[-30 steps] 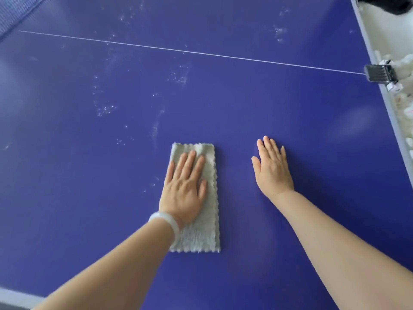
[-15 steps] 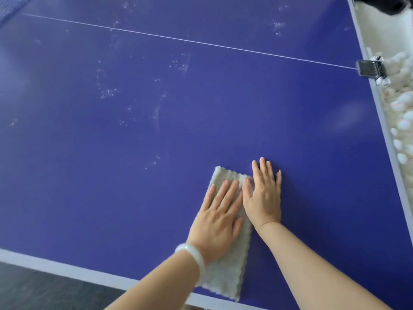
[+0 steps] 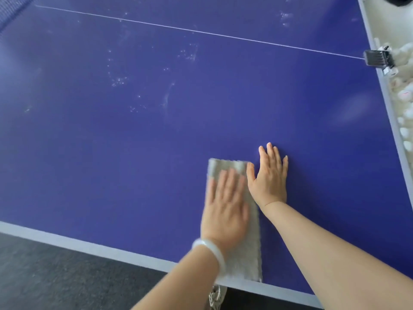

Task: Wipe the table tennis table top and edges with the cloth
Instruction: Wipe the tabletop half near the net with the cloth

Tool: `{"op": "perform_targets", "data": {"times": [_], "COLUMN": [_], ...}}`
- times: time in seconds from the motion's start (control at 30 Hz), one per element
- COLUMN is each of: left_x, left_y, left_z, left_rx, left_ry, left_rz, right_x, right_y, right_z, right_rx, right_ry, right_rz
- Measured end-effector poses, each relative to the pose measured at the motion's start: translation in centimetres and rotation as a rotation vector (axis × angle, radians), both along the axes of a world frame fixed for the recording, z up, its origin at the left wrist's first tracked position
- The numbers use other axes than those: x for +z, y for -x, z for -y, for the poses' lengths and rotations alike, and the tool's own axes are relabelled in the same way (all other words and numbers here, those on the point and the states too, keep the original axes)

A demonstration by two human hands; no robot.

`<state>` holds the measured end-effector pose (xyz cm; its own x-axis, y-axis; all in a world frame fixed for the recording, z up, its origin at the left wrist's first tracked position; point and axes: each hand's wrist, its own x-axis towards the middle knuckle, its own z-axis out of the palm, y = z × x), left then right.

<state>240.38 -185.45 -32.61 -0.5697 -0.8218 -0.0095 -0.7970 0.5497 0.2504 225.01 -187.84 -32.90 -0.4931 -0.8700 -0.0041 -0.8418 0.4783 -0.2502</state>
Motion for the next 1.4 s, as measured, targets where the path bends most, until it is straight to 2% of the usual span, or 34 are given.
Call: {"op": "perform_targets", "data": {"times": [0.13, 0.2, 0.27, 0.37, 0.5, 0.57, 0.63, 0.73, 0.93, 1.0, 1.13, 1.2, 1.27, 1.33, 1.4], "left_x": [-0.2, -0.4, -0.2, 0.1, -0.1, -0.2, -0.1, 0.0, 0.2, 0.1, 0.2, 0.5, 0.7, 1.0, 0.9], "left_y": [-3.2, -7.7, -11.6, -13.7, -13.2, -13.3, -13.3, -13.2, -13.3, -13.7, -18.0, -22.0, -25.8, -27.9, -26.9], "left_z": [0.7, 3.1, 5.4, 6.3, 6.2, 6.3, 6.4, 6.5, 6.4, 6.1, 7.0, 9.5, 12.5, 14.2, 14.2], "left_rx": [-0.258, -0.191, -0.017, 0.137, 0.147, 0.142, 0.135, 0.136, 0.107, 0.029, -0.406, -0.47, -0.263, 0.134, 0.4], "left_ry": [0.021, 0.027, 0.02, 0.001, 0.003, -0.002, -0.001, 0.002, 0.003, 0.011, 0.022, 0.052, 0.051, -0.005, -0.037], "left_rz": [0.024, 0.058, 0.063, 0.08, 0.09, 0.091, 0.09, 0.096, 0.122, 0.131, 0.128, 0.169, 0.155, 0.128, 0.145], "right_x": [-0.2, -0.3, -0.3, -0.3, 0.5, 1.0, 1.3, 0.7, 0.1, 0.2, 0.3, 0.2, 0.1, 0.0, -0.1], "right_y": [-0.1, -0.3, -0.4, -0.6, -1.6, -4.3, -8.5, -13.7, -15.3, -15.4, -15.6, -15.6, -15.7, -15.8, -15.9], "right_z": [0.0, 0.2, 0.2, 0.3, 0.2, -0.5, -1.6, -2.1, -2.0, -2.1, -2.0, -2.1, -2.1, -2.0, -2.0], "right_rx": [0.022, 0.019, 0.012, 0.014, 0.052, 0.153, 0.178, 0.015, -0.035, -0.019, -0.033, -0.042, -0.051, -0.06, -0.071], "right_ry": [-0.019, -0.022, -0.042, -0.103, -0.201, -0.134, -0.044, -0.015, -0.049, -0.05, -0.056, -0.042, -0.031, -0.035, -0.027], "right_rz": [-0.029, -0.048, -0.071, -0.113, -0.147, -0.118, 0.034, 0.192, 0.046, 0.04, 0.008, -0.007, -0.026, -0.049, -0.066]}}
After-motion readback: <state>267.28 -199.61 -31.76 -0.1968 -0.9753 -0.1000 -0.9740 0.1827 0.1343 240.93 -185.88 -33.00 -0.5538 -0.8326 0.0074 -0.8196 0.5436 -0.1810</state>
